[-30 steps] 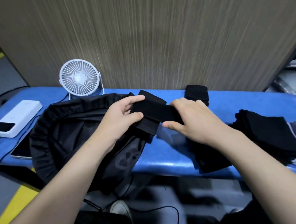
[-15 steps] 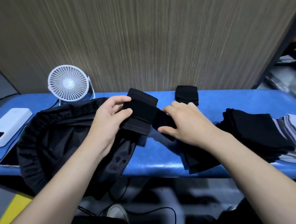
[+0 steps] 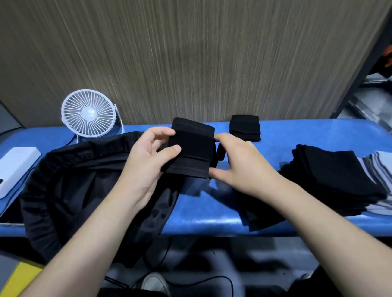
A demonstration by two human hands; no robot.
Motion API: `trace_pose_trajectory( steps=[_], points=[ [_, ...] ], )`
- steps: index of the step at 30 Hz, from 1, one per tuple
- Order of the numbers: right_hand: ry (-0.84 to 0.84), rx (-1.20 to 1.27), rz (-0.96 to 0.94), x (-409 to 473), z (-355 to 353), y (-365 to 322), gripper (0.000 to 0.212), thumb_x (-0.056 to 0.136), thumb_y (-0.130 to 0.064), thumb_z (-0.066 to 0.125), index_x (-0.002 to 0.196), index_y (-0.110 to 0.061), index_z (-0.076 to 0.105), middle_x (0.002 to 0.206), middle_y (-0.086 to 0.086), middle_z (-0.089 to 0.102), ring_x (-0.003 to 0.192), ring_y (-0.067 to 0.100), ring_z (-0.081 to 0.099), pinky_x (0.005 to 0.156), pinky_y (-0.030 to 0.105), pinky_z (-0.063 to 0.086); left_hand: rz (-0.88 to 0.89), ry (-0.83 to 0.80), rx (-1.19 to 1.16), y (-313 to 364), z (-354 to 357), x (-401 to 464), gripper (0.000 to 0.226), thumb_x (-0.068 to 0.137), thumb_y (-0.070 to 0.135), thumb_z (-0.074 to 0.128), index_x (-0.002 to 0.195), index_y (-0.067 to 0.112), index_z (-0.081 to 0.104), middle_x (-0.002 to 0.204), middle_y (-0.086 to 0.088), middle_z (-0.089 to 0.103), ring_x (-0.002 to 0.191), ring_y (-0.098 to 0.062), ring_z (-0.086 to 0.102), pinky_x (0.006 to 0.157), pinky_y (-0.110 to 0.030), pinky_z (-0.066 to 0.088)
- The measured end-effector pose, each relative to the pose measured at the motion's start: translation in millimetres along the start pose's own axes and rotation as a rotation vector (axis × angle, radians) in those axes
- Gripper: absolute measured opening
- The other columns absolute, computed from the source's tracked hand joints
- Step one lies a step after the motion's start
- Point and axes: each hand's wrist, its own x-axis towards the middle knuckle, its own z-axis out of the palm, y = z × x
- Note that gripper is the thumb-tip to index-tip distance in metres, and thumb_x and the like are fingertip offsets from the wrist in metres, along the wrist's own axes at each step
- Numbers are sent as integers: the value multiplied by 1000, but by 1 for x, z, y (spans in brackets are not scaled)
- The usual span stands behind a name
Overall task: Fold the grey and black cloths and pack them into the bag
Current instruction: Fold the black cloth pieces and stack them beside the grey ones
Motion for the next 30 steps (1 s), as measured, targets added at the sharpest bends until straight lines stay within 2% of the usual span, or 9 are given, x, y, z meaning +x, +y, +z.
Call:
trace_pose_trajectory(
  steps=[2,5,9,14,20,24,27,28,30],
  points=[
    [19,109,15,-1,1,-1,46,83,-34,73,122,-24,51,89,-11,57,73,6,49,76,29,37,-1,-11,7,-2,0,1,29,87,-7,64,103,18,61,111,-9,64,104,-21,63,89,-32,55],
    [32,289,32,-2,0,-5,45,85,-25,74,122,-26,49,89,-9,60,76,9,57,71,29,46,-2,-6,83,-4,1,0,28,82,3,67,103,20,64,117,-10,63,102,-19,64,97,-38,49],
    [55,389,-4,-3,3,-9,51,84,-18,73,128,-24,48,87,-11,59,81,16,60,78,34,52,45,0,281,-8,3,-1,26,90,-2,66,106,19,64,113,0,67,91,-16,68,87,-30,53],
    [78,436,-45,-4,7,-10,55,82,-12,71,131,-23,47,88,-13,60,87,13,61,74,18,42,72,-59,414,-10,8,-2,21,94,-1,62,108,15,63,103,-3,69,83,-10,66,79,-25,52],
    [100,409,-55,-5,9,-11,57,84,-19,75,131,-21,44,98,-11,63,90,11,61,81,18,44,139,-43,659,-11,13,-3,18,96,20,64,108,32,68,121,4,52,102,-2,57,88,-5,38],
    [100,337,-101,-6,11,-10,66,82,-22,78,138,-25,43,103,-14,55,92,11,59,89,34,48,29,-133,459,-6,18,-7,29,97,45,54,106,20,66,107,8,72,90,-3,61,82,-22,43],
    [94,279,-128,-6,12,-9,74,83,-25,78,146,-23,40,107,-9,52,97,9,54,94,32,46,-36,-118,313,-8,21,-8,14,100,24,59,101,10,61,82,14,70,68,6,58,67,-14,43],
    [90,274,-139,-6,11,-9,75,83,-26,78,147,-22,40,106,-7,51,98,9,53,94,28,44,-42,-107,299,-8,22,-8,10,98,16,62,103,8,61,82,11,71,69,3,62,66,-14,46],
    [92,299,-145,-6,9,-9,71,83,-25,78,145,-20,43,103,-6,52,96,11,53,88,16,40,-52,-68,276,-10,19,-6,22,91,10,66,112,4,61,97,-3,76,88,-12,71,81,-31,56]
  ],
)
